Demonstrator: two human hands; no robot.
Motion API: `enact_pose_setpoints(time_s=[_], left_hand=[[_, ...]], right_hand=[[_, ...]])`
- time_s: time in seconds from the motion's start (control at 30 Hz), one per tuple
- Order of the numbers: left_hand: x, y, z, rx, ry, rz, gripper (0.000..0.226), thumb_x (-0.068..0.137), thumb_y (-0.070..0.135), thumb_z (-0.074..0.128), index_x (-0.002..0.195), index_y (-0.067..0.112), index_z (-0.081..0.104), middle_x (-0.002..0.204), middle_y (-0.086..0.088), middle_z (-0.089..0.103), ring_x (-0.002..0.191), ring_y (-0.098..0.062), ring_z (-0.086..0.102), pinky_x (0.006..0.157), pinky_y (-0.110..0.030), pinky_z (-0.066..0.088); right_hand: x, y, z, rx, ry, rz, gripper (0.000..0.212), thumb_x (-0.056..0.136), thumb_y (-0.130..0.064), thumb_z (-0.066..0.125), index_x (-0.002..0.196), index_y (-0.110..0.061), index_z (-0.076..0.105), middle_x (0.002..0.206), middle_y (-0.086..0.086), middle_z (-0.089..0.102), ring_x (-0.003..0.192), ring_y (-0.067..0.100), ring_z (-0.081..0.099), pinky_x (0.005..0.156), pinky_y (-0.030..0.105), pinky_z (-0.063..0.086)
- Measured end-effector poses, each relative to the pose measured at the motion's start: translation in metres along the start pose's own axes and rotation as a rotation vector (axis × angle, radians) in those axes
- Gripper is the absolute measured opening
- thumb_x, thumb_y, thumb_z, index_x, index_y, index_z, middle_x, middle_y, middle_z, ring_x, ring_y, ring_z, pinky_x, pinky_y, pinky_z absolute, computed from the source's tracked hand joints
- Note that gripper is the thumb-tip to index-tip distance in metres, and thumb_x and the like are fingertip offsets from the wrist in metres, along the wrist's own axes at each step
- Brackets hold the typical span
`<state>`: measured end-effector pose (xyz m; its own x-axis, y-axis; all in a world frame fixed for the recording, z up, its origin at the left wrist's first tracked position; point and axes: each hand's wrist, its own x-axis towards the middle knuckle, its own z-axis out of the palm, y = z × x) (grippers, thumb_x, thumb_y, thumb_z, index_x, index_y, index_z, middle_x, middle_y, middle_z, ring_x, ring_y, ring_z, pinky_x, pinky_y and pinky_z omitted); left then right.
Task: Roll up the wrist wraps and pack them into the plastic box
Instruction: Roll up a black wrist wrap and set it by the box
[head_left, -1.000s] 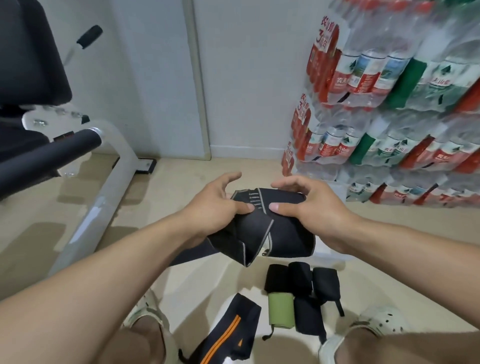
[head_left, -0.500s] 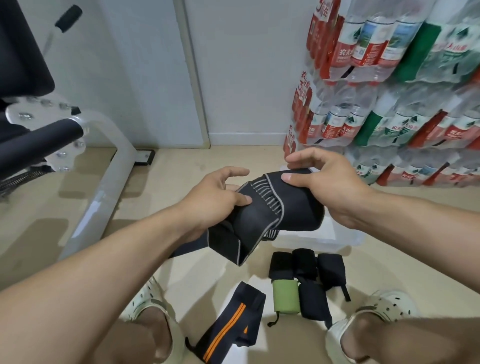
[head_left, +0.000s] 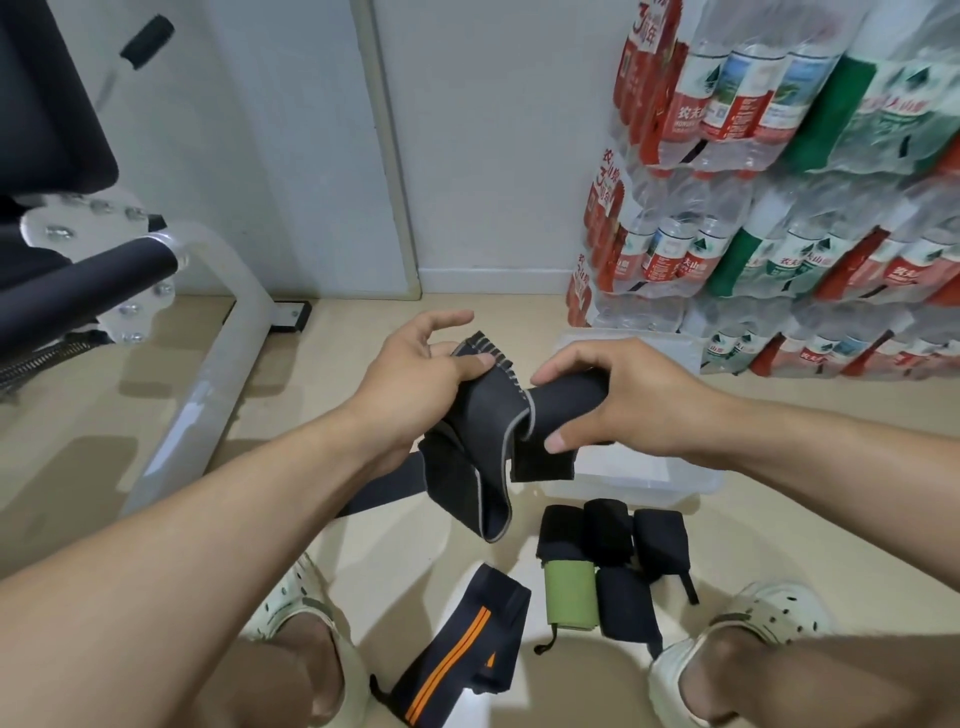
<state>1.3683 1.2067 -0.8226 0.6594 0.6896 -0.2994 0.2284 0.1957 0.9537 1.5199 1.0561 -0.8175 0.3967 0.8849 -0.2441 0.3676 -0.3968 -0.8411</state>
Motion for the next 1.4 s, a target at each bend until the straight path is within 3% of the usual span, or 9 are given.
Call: enact_pose_setpoints(time_s=[0.17, 0.4, 0.57, 0.67, 0.87, 1.03, 1.17, 1.33, 1.4], left_hand=[[0.001, 0.004, -0.002, -0.083, 0.138, 0.079, 0.042, 0.091, 0.005, 0.071, 0.126, 0.025, 0.059, 0.091, -0.001, 0.078, 0.080, -0.017, 0.074, 0.071, -0.029, 0.056], [-0.002, 0.004, -0.009, 0.017, 0.083, 0.144, 0.055, 0.086, 0.000, 0.075, 0.132, 0.024, 0.055, 0.092, -0.001, 0.079, 0.082, -0.014, 0.076, 0.066, -0.021, 0.055], [-0.004, 0.003, -0.005, 0.045, -0.113, 0.154, 0.064, 0.087, -0.003, 0.073, 0.139, 0.025, 0.050, 0.097, -0.006, 0.078, 0.089, -0.019, 0.076, 0.083, -0.022, 0.056], [-0.004, 0.004, -0.004, 0.089, -0.128, 0.118, 0.065, 0.087, -0.002, 0.074, 0.140, 0.025, 0.049, 0.095, -0.006, 0.079, 0.091, -0.017, 0.076, 0.087, -0.023, 0.054], [0.000, -0.001, -0.007, 0.143, -0.019, -0.277, 0.034, 0.102, 0.025, 0.051, 0.135, 0.015, 0.053, 0.096, -0.011, 0.072, 0.085, -0.028, 0.071, 0.083, -0.047, 0.061], [0.001, -0.010, -0.013, -0.092, -0.294, -0.670, 0.049, 0.104, 0.042, 0.050, 0.144, 0.015, 0.047, 0.108, -0.021, 0.063, 0.086, -0.042, 0.073, 0.080, -0.056, 0.061], [0.002, -0.004, -0.004, -0.298, -0.156, -0.504, 0.022, 0.100, -0.006, 0.042, 0.110, -0.004, 0.062, 0.094, -0.021, 0.069, 0.076, -0.026, 0.071, 0.073, -0.037, 0.063], [0.016, 0.000, -0.018, -0.232, 0.186, -0.099, 0.092, 0.084, -0.025, 0.057, 0.157, 0.018, 0.023, 0.110, -0.006, 0.074, 0.084, -0.022, 0.069, 0.072, -0.027, 0.057], [0.012, 0.001, -0.022, 0.035, 0.171, 0.067, 0.100, 0.081, -0.023, 0.061, 0.159, 0.026, 0.021, 0.106, 0.005, 0.077, 0.074, -0.017, 0.062, 0.059, -0.019, 0.053]], right_hand=[[0.005, 0.003, -0.002, -0.307, 0.110, -0.010, 0.026, 0.082, -0.014, 0.084, 0.093, -0.034, 0.071, 0.090, -0.013, 0.072, 0.080, 0.005, 0.065, 0.063, 0.015, 0.046], [0.001, -0.006, -0.006, -0.031, 0.202, 0.055, 0.024, 0.078, -0.041, 0.087, 0.098, -0.034, 0.076, 0.089, -0.010, 0.076, 0.079, 0.005, 0.072, 0.071, 0.019, 0.055], [-0.003, -0.018, 0.000, 0.287, 0.032, 0.020, 0.027, 0.087, -0.024, 0.079, 0.114, -0.025, 0.076, 0.099, -0.007, 0.080, 0.094, 0.009, 0.076, 0.088, 0.027, 0.058], [-0.003, -0.020, 0.000, 0.324, 0.136, 0.025, 0.018, 0.085, -0.027, 0.081, 0.102, -0.021, 0.080, 0.095, -0.003, 0.080, 0.093, 0.016, 0.077, 0.089, 0.035, 0.062], [-0.008, -0.022, 0.005, 0.205, 0.289, -0.192, 0.015, 0.080, -0.022, 0.086, 0.094, -0.020, 0.083, 0.088, -0.007, 0.080, 0.085, 0.011, 0.076, 0.085, 0.037, 0.063], [-0.015, -0.018, 0.013, 0.080, 0.327, -0.522, 0.024, 0.077, 0.002, 0.085, 0.087, -0.020, 0.081, 0.077, -0.010, 0.069, 0.071, 0.003, 0.064, 0.064, 0.012, 0.046], [-0.015, -0.016, 0.015, -0.079, 0.241, -0.629, 0.025, 0.078, 0.003, 0.083, 0.092, -0.018, 0.083, 0.078, -0.007, 0.067, 0.071, 0.007, 0.062, 0.066, 0.015, 0.045], [-0.022, -0.018, 0.011, -0.364, -0.214, -0.418, 0.023, 0.075, -0.030, 0.090, 0.097, -0.031, 0.082, 0.083, -0.017, 0.070, 0.083, 0.000, 0.066, 0.073, 0.011, 0.045], [-0.023, -0.018, 0.011, -0.306, -0.167, -0.327, 0.019, 0.075, -0.042, 0.088, 0.090, -0.031, 0.082, 0.074, -0.020, 0.070, 0.073, -0.002, 0.065, 0.068, 0.013, 0.045]])
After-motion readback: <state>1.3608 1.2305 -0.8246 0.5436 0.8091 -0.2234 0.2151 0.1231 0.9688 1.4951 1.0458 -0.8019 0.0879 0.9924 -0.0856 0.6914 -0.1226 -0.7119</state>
